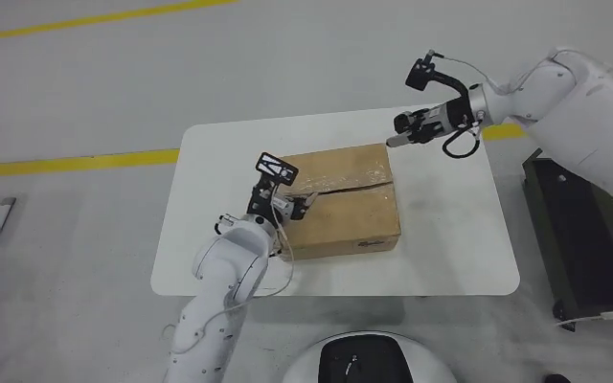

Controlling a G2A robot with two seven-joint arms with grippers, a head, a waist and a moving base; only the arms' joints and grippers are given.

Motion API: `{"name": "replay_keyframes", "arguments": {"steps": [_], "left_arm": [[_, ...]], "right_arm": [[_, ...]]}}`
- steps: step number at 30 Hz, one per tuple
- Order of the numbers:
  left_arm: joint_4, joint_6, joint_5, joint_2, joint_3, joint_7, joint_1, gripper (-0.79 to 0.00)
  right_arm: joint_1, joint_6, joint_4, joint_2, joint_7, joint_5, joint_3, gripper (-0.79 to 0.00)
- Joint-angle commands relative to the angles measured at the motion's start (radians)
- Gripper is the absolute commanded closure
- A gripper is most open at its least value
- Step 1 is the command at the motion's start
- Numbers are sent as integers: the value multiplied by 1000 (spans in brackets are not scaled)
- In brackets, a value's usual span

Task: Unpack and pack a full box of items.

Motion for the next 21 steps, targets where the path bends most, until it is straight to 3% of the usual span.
{"name": "replay_keyframes", "arguments": {"steps": [1,4,13,16,21], "left_arm": [[-27,4,-20,4,-37,-8,16,-785],[-67,5,-34,10,-92,-25,45,-785],[-122,29,46,29,-244,-23,126,-785],[-124,36,101,34,-267,-9,148,-785],[-129,56,159,37,-276,18,169,-785]], "right_arm": [[-35,-15,-26,9,-62,4,18,0],[-82,-14,-75,20,-125,-2,39,0],[-82,-14,-75,20,-125,-2,39,0],[-92,4,-96,22,-143,-38,43,0],[-159,8,-154,32,-277,-68,85,0]]}}
